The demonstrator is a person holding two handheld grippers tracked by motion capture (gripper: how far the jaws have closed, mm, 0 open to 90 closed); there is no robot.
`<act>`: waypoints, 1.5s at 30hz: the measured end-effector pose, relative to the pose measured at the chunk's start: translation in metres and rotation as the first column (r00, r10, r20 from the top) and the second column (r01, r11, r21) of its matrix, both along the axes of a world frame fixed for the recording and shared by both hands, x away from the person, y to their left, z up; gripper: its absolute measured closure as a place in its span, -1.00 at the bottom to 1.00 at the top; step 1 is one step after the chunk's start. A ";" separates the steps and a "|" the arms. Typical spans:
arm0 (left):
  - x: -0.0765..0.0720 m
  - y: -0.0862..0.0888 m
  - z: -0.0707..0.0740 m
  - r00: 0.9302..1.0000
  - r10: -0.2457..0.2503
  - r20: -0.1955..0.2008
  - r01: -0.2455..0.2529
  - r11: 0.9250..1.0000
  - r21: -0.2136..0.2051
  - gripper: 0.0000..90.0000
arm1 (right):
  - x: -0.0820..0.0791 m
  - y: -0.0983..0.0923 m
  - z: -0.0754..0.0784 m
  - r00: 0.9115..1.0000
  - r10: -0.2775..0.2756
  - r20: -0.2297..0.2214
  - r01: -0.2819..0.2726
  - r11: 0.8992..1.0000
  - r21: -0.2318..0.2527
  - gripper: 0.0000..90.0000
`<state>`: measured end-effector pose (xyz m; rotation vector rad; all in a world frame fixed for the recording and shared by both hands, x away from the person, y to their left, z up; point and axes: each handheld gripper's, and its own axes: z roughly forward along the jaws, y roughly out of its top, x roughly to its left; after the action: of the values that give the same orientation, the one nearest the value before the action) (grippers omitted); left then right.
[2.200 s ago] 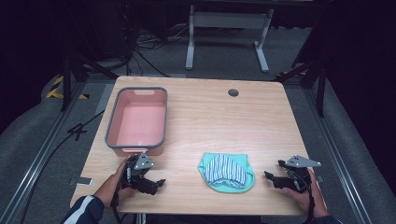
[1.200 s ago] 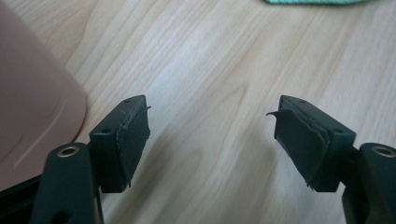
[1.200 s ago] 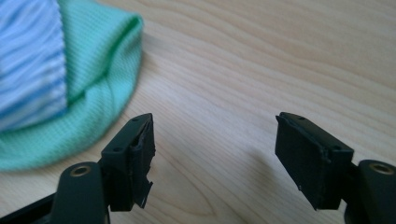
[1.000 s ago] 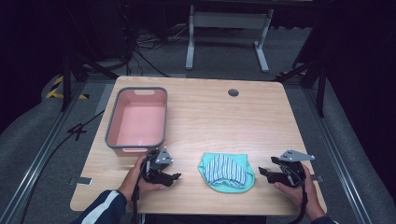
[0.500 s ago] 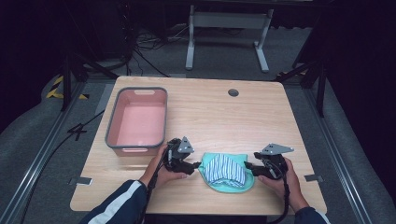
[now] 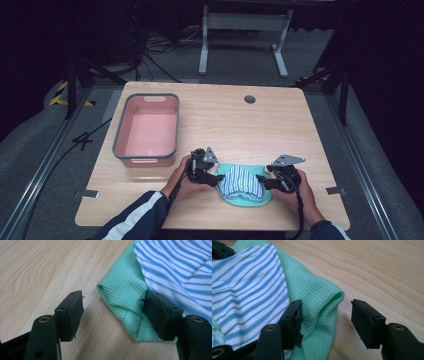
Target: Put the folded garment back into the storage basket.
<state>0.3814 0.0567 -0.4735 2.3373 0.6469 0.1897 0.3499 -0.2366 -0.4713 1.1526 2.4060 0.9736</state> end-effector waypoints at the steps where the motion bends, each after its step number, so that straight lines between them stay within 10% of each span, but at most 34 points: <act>1: 0.001 0.000 -0.001 1.000 -0.008 -0.009 0.008 1.000 -0.002 -0.30 | 0.000 -0.001 -0.001 1.000 -0.005 0.001 0.005 1.000 0.005 -0.09; 11: 0.000 0.003 -0.004 1.000 -0.021 0.001 0.021 0.999 -0.025 -0.30 | -0.001 -0.002 -0.003 0.999 0.045 -0.027 -0.043 0.998 0.042 0.22; 20: -0.002 0.003 -0.004 0.999 -0.048 -0.014 0.047 0.997 -0.067 0.34 | -0.002 -0.001 -0.002 0.996 0.083 -0.046 -0.080 0.994 0.070 0.63; 34: 0.001 0.004 -0.005 0.994 -0.069 -0.085 0.060 0.992 -0.114 0.77 | -0.008 0.005 0.001 0.997 0.076 -0.012 -0.076 0.997 0.033 0.87; 45: -0.005 -0.001 0.000 0.996 -0.087 -0.025 0.086 0.995 -0.057 0.83 | -0.009 0.004 0.003 0.997 0.076 0.002 -0.076 0.996 0.035 0.91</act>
<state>0.3768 0.0561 -0.4733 2.3117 0.5559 0.0995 0.3407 -0.2325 -0.4685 1.0794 2.4583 1.0435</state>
